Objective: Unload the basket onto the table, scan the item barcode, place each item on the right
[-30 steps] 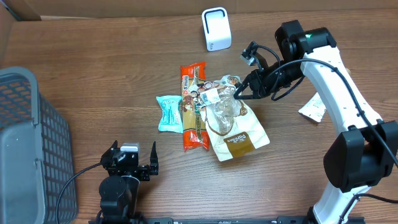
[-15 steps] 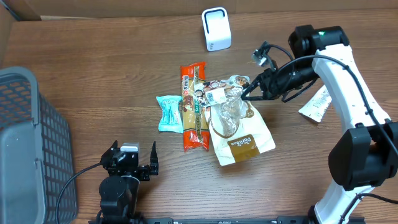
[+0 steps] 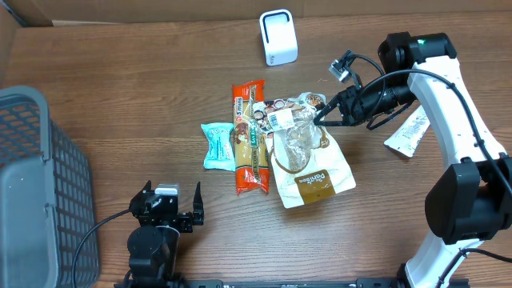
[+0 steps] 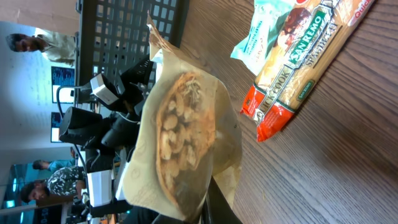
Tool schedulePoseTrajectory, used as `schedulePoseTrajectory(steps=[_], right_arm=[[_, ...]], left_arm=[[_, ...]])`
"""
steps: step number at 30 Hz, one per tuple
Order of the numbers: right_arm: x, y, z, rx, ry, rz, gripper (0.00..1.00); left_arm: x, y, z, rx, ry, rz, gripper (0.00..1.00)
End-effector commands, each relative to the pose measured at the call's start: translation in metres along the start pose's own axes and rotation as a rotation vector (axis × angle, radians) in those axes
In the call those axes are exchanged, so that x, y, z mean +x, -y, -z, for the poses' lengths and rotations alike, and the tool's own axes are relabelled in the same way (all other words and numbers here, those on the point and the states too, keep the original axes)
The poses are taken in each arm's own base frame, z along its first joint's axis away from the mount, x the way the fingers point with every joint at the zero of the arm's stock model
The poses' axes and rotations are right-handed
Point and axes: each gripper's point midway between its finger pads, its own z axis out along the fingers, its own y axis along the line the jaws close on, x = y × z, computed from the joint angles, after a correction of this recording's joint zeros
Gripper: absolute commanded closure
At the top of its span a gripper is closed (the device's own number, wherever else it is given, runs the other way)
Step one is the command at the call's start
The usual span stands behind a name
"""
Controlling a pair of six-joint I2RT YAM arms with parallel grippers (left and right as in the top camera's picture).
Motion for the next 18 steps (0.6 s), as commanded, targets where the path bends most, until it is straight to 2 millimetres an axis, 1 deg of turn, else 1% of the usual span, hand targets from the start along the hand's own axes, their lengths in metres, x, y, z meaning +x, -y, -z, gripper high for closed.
schedulePoseTrajectory(steps=[1, 18], right_arm=[[-0.0065, -0.0127, 0.0052, -0.022, 0.034, 0.048, 0.96], [-0.0076, -0.0121, 0.0052, -0.020, 0.038, 0.054, 0.96]], left_arm=[[0.0008, -0.0015, -0.0001, -0.009, 0.004, 0.013, 0.00], [0.0008, -0.0015, -0.0001, -0.009, 0.004, 0.013, 0.00]])
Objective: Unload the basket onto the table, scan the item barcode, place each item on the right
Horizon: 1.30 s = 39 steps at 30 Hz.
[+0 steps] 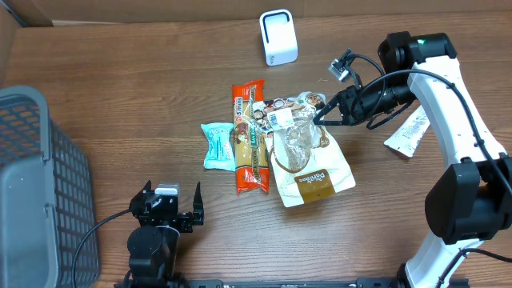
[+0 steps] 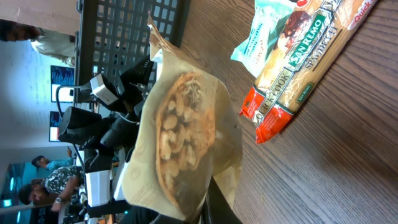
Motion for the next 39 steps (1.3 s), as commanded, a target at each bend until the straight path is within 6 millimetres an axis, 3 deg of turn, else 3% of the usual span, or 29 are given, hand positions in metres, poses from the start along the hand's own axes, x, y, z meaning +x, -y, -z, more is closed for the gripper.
schedulePoseTrajectory(steps=[1, 19, 21, 23, 26, 28, 31, 33, 39], right_arm=[[-0.007, -0.013, 0.005, -0.021, 0.034, 0.041, 0.96], [-0.015, -0.033, 0.012, -0.053, 0.095, 0.117, 0.96], [-0.020, -0.026, 0.013, -0.010, 0.102, 0.067, 0.96], [-0.031, 0.002, 0.012, 0.153, 0.108, -0.045, 0.96], [-0.050, 0.056, 0.025, 0.572, 0.179, -0.175, 0.96], [-0.066, 0.071, 0.035, 0.803, 0.248, -0.174, 0.96], [-0.096, 0.072, 0.045, 1.084, 0.369, -0.075, 0.96], [-0.119, 0.062, 0.058, 1.349, 0.486, 0.031, 0.96], [-0.149, 0.038, 0.067, 1.679, 0.547, 0.264, 0.96]], left_arm=[[0.001, -0.001, 0.000, -0.009, 0.004, 0.013, 0.00], [0.001, -0.001, 0.000, -0.009, 0.004, 0.013, 0.00], [0.001, -0.001, 0.000, -0.009, 0.004, 0.013, 0.00], [0.001, -0.001, 0.000, -0.009, 0.004, 0.013, 0.00], [0.001, -0.001, 0.000, -0.009, 0.004, 0.013, 0.00], [0.001, -0.001, 0.000, -0.009, 0.004, 0.013, 0.00], [0.001, -0.001, 0.000, -0.009, 0.004, 0.013, 0.01], [0.001, -0.001, 0.000, -0.009, 0.004, 0.013, 0.01], [0.001, -0.001, 0.000, -0.009, 0.004, 0.013, 0.00]])
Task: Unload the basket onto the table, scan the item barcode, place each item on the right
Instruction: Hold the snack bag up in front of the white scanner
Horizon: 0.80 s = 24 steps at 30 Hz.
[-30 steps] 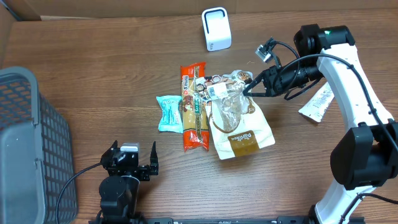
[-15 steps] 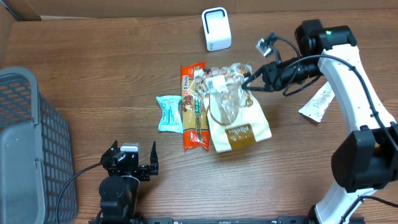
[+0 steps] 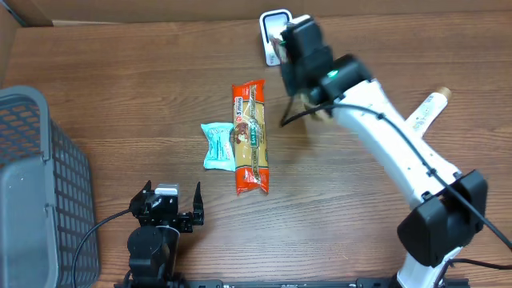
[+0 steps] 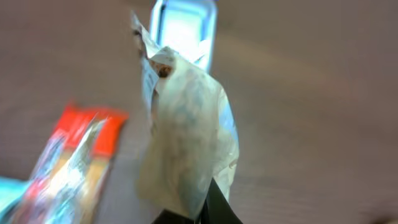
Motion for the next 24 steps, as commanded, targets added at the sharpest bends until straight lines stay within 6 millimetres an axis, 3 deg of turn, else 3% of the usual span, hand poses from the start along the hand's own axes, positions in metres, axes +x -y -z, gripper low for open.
schedulePoseTrajectory(steps=[1, 8, 13, 18, 24], right_arm=[[-0.034, 0.055, 0.016, 0.397, 0.119, 0.082, 0.96], [-0.065, 0.049, -0.006, 0.454, 0.183, 0.346, 0.96], [-0.085, 0.035, -0.032, 0.496, 0.242, 0.506, 0.96], [-0.095, 0.032, -0.062, 0.550, 0.285, 0.594, 0.96], [-0.093, 0.033, -0.091, 0.610, 0.287, 0.688, 0.96]], left_arm=[[0.001, -0.002, 0.000, -0.009, 0.004, 0.012, 0.01], [0.001, -0.002, 0.000, -0.009, 0.004, 0.012, 0.01], [0.001, -0.002, 0.000, -0.009, 0.004, 0.012, 0.00], [0.001, -0.002, 0.000, -0.009, 0.004, 0.012, 0.01], [0.001, -0.002, 0.000, -0.009, 0.004, 0.012, 0.00]])
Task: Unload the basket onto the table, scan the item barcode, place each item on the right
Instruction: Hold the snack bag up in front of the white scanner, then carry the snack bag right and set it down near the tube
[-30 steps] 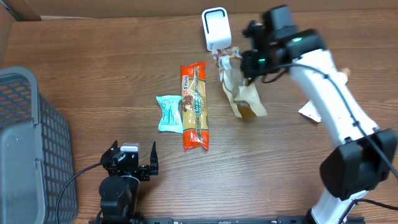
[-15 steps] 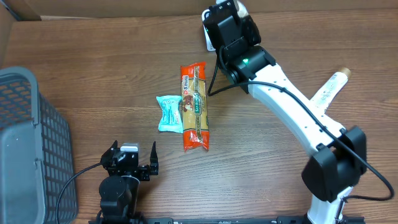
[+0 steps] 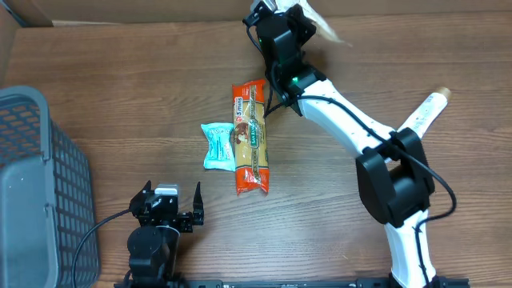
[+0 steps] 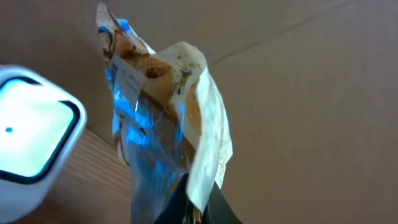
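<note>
My right gripper point(image 4: 196, 210) is shut on the edge of a clear-fronted paper snack bag point(image 4: 166, 106). It holds the bag up off the table at the back, in front of a cardboard wall. The white scanner point(image 4: 32, 142) stands just left of the bag with its pale lit face showing, and blue light lies on the bag's film. In the overhead view the right gripper point(image 3: 278, 26) and arm cover the scanner; only a corner of the bag point(image 3: 326, 30) sticks out. My left gripper point(image 3: 171, 202) rests open at the front edge.
An orange pasta packet point(image 3: 250, 138) and a teal packet point(image 3: 216, 146) lie mid-table. A white sachet point(image 3: 424, 114) lies at the right. A grey basket point(image 3: 36, 184) fills the left side. The cardboard wall point(image 4: 298, 93) closes off the back.
The right arm has reached farther back and left. The bag has gone from in front of the scanner to beside it, near the cardboard wall. The scanner now sits at the wrist view's left edge.
At the two oldest moments my right gripper gripped the top of the bag as it lay next to the pasta packet. Later the bag was off the table and hanging before the scanner. Now it hangs at the back beside the scanner. The left arm never moved.
</note>
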Tool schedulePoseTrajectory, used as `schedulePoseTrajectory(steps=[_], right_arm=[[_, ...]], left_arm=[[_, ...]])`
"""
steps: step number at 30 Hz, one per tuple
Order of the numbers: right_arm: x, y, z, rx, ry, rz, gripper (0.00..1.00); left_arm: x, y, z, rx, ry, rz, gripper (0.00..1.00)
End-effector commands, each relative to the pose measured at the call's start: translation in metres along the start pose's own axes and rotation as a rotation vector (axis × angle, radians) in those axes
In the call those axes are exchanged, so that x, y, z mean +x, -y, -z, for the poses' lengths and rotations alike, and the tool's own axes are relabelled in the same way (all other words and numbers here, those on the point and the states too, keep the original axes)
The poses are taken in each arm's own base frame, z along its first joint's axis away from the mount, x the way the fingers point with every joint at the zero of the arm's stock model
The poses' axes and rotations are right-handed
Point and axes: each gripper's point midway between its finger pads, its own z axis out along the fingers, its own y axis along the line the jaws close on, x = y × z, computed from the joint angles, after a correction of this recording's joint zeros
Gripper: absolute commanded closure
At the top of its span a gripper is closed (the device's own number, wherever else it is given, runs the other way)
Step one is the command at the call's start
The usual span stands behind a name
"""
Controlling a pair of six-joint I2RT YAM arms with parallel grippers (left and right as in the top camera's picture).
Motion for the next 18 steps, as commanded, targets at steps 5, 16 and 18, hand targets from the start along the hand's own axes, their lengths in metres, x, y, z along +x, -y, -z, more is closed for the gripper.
schedulePoseTrajectory(steps=[5, 16, 18], right_arm=[[0.0065, 0.0046, -0.0199, 0.051, -0.006, 0.088, 0.96], [0.0044, -0.0006, -0.0192, 0.045, 0.002, 0.094, 0.96], [0.0032, -0.0020, -0.0180, 0.043, 0.004, 0.095, 0.96]], left_arm=[[0.0008, -0.0015, -0.0002, -0.009, 0.004, 0.012, 0.01], [0.0008, -0.0014, -0.0002, -0.009, 0.004, 0.012, 0.01], [0.0008, -0.0015, -0.0002, -0.009, 0.004, 0.012, 0.01]])
